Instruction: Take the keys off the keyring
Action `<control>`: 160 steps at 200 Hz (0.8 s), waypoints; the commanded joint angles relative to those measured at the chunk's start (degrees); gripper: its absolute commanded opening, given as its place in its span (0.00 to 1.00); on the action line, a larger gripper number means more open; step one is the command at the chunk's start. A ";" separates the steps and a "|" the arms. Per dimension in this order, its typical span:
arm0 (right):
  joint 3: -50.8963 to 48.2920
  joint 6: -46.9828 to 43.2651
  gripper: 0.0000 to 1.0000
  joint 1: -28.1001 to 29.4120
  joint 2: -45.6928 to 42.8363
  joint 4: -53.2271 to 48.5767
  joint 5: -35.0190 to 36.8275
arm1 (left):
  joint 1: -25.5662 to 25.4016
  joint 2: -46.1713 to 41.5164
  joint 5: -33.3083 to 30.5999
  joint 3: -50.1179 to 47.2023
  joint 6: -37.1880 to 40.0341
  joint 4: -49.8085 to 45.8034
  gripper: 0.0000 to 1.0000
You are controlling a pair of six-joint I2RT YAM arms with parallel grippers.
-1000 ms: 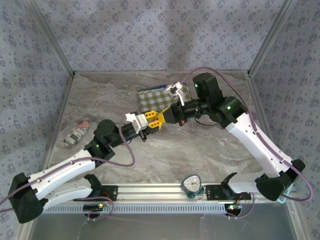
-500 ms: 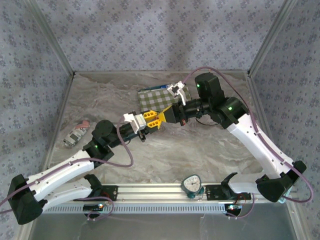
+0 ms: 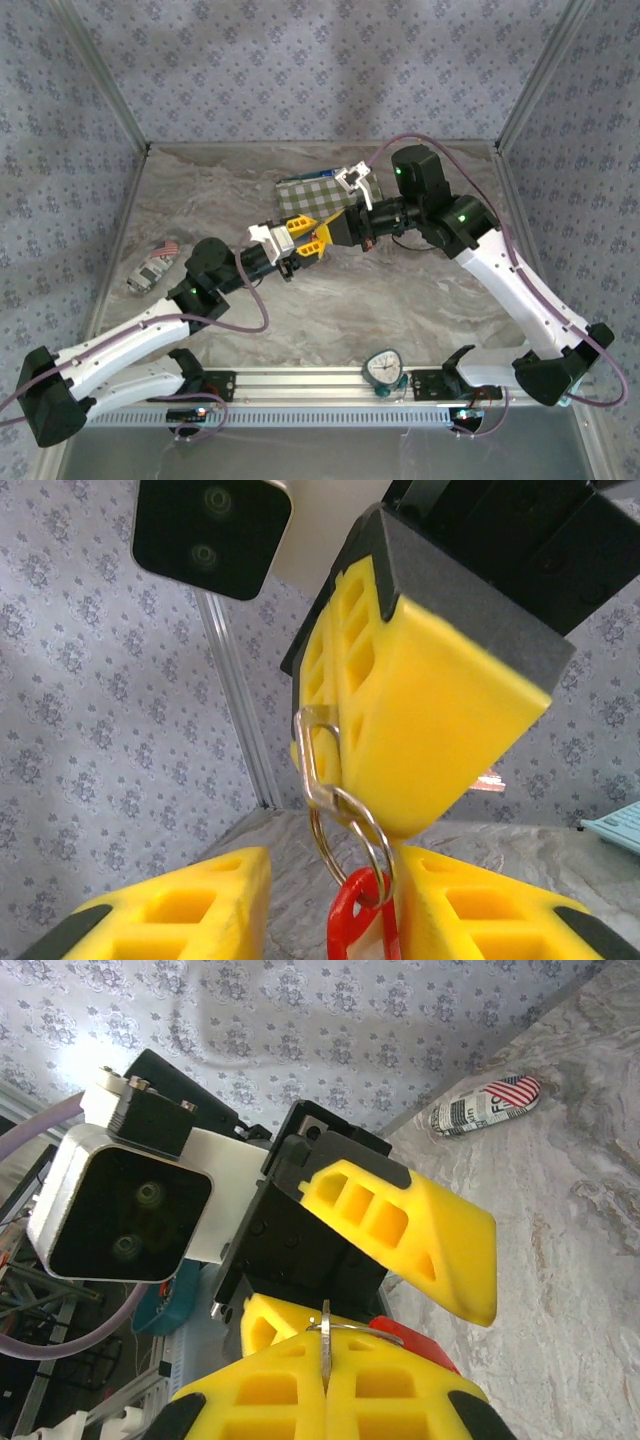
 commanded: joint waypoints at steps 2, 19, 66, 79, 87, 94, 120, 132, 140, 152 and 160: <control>-0.57 0.97 0.00 -0.26 -1.30 0.98 -1.45 | -0.32 0.03 0.19 1.77 0.75 2.65 0.35; -0.75 0.99 0.00 -0.28 -1.34 1.00 -1.72 | -0.40 0.14 0.20 1.72 0.79 3.41 0.35; -1.35 1.15 0.00 -0.33 -1.48 1.07 -1.90 | -0.37 0.86 1.07 2.16 1.35 5.56 0.32; -1.45 1.19 0.00 -0.34 -1.70 1.00 -1.97 | -0.42 1.16 1.35 2.41 1.47 5.40 0.27; -1.58 1.32 0.00 -0.35 -1.75 1.00 -2.06 | -0.44 1.20 1.41 2.44 1.47 5.34 0.27; -1.60 1.35 0.00 -0.36 -1.91 1.00 -2.13 | -0.41 1.29 1.49 2.44 1.55 5.39 0.24; -2.08 1.41 0.00 -0.52 -2.22 2.65 -2.29 | -0.50 1.29 1.12 2.17 1.39 6.33 0.22; -2.26 1.34 0.00 -0.71 -2.27 2.44 -2.42 | -0.52 1.20 1.19 2.17 1.46 6.53 0.16; -2.41 1.25 0.00 -0.89 -2.36 2.26 -2.38 | -0.50 1.12 1.21 2.31 1.47 6.45 0.10; -2.55 1.17 0.00 -1.16 -2.60 2.24 -2.20 | -0.54 0.94 1.67 2.57 1.64 5.80 0.01; -2.55 1.00 0.00 -1.41 -2.82 2.22 -1.94 | -0.50 0.78 1.66 2.68 1.64 5.21 0.00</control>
